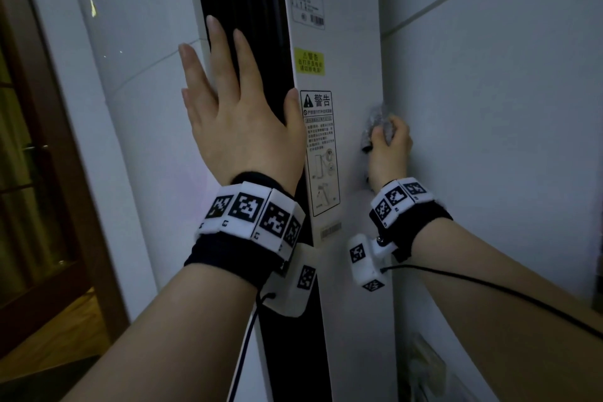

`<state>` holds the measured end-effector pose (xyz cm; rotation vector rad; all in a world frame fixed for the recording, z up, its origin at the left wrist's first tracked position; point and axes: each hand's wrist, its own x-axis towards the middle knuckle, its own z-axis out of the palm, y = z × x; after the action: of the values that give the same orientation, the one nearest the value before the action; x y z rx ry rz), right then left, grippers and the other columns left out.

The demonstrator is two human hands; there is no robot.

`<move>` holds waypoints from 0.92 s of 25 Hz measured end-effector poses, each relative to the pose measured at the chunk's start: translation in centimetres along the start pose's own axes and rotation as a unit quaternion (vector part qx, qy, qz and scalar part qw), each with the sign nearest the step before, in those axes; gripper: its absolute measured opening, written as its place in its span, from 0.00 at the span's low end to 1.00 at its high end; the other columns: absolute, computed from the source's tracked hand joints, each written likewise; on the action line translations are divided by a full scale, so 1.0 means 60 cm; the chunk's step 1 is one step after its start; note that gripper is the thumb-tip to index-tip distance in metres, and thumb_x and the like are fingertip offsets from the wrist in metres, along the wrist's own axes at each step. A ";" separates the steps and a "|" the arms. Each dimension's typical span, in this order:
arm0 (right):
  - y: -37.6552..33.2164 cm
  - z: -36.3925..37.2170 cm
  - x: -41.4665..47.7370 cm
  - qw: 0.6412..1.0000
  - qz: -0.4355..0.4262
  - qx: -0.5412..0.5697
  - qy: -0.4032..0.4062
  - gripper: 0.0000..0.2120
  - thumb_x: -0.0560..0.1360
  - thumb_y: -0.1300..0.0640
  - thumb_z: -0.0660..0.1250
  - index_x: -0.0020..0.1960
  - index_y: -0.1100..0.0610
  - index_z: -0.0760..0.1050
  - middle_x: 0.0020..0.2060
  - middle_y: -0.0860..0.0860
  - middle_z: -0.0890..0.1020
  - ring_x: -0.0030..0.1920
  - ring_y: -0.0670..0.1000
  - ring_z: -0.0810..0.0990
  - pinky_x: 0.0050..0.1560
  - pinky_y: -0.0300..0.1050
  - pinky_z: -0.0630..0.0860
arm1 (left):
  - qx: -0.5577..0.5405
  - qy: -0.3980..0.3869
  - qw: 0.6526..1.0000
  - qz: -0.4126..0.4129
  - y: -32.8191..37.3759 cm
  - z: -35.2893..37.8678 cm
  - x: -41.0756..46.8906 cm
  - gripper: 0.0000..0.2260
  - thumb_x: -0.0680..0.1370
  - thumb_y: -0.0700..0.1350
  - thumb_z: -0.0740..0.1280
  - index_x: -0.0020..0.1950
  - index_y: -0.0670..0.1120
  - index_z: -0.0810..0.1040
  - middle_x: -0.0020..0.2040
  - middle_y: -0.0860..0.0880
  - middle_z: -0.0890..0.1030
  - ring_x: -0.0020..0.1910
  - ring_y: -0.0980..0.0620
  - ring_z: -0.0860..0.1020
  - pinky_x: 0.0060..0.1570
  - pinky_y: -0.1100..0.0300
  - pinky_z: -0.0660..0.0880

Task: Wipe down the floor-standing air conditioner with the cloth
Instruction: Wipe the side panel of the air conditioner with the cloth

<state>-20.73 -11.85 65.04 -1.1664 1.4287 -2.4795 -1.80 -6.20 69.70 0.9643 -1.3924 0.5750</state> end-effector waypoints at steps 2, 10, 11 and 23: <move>0.009 -0.005 -0.016 0.999 -0.033 0.021 -0.007 0.16 0.78 0.61 0.60 0.66 0.57 0.67 0.63 0.55 0.65 0.58 0.46 0.72 0.61 0.35 0.69 | -0.004 -0.001 1.000 0.000 0.000 0.000 -0.001 0.32 0.77 0.57 0.60 0.78 0.48 0.54 0.79 0.51 0.50 0.77 0.44 0.46 0.75 0.47 0.51; -0.002 0.014 -0.058 0.997 -0.078 0.014 -0.005 0.16 0.78 0.59 0.60 0.65 0.54 0.68 0.67 0.53 0.69 0.67 0.56 0.67 0.69 0.57 0.64 | -0.003 0.004 1.000 0.003 -0.001 0.000 -0.001 0.32 0.77 0.57 0.59 0.77 0.48 0.55 0.79 0.51 0.50 0.77 0.44 0.47 0.75 0.49 0.49; -0.006 0.009 -0.055 0.997 -0.072 0.015 0.000 0.16 0.78 0.59 0.60 0.66 0.54 0.68 0.65 0.51 0.70 0.66 0.54 0.68 0.69 0.58 0.65 | -0.003 0.003 1.000 0.004 -0.001 0.000 -0.001 0.32 0.77 0.57 0.59 0.77 0.48 0.55 0.79 0.51 0.50 0.77 0.44 0.47 0.75 0.49 0.49; -0.009 0.008 -0.087 1.000 -0.020 -0.011 -0.011 0.18 0.80 0.56 0.58 0.70 0.53 0.66 0.72 0.54 0.61 0.71 0.56 0.61 0.72 0.54 0.59 | -0.002 -0.005 1.000 0.005 -0.003 -0.001 -0.001 0.32 0.77 0.56 0.59 0.78 0.47 0.54 0.79 0.50 0.50 0.77 0.43 0.46 0.75 0.48 0.50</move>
<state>-16.56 -9.84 62.57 -1.2330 1.4451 -2.4752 -1.65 -6.21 69.58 0.9584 -1.4071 0.5761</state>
